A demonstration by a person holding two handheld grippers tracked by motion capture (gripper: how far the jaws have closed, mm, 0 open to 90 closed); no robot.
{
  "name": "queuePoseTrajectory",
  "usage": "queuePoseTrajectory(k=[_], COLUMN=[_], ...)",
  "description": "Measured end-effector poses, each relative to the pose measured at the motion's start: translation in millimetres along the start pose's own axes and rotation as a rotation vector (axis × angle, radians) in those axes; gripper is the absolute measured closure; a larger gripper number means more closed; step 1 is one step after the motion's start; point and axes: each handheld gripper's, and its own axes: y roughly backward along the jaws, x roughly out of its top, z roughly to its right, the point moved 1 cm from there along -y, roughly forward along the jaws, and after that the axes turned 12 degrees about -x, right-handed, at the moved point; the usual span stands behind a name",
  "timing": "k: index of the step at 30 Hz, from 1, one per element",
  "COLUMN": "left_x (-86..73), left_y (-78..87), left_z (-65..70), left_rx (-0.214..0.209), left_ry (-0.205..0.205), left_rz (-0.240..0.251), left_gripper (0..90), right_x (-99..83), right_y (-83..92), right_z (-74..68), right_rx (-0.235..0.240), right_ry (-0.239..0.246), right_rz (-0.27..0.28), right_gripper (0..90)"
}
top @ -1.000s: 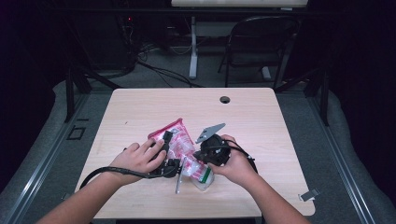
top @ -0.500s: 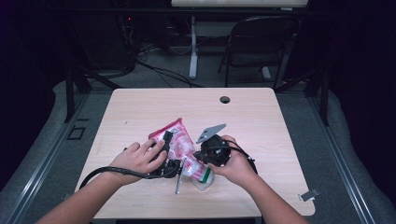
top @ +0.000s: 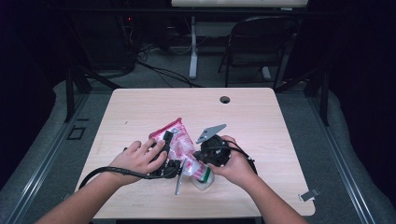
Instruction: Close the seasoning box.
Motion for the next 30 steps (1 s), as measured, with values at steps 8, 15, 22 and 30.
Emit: queuePoseTrajectory(k=[8,15,22,30], left_x=[0.3,0.5,2.2,2.6], left_y=[1.6,2.6,4.9,5.7], left_z=[-1.1,-1.3,-4.9,-5.6], left_rx=[0.013,0.014,0.013,0.003], left_ry=[-0.008,-0.009,-0.032,-0.034], left_rz=[0.0,0.0,0.001,0.001], left_gripper=[65.5,65.8,66.1,66.8], right_x=[0.1,0.3,-0.6,-1.5], right_y=[0.5,0.4,0.7,0.1], right_z=[0.1,-0.5,0.2,0.1], right_rx=[0.003,-0.003,0.001,0.005], right_ry=[0.0,0.001,-0.004,-0.011], right_rz=[0.002,0.001,0.0,0.005], right_gripper=[90.0,90.0,90.0,90.0])
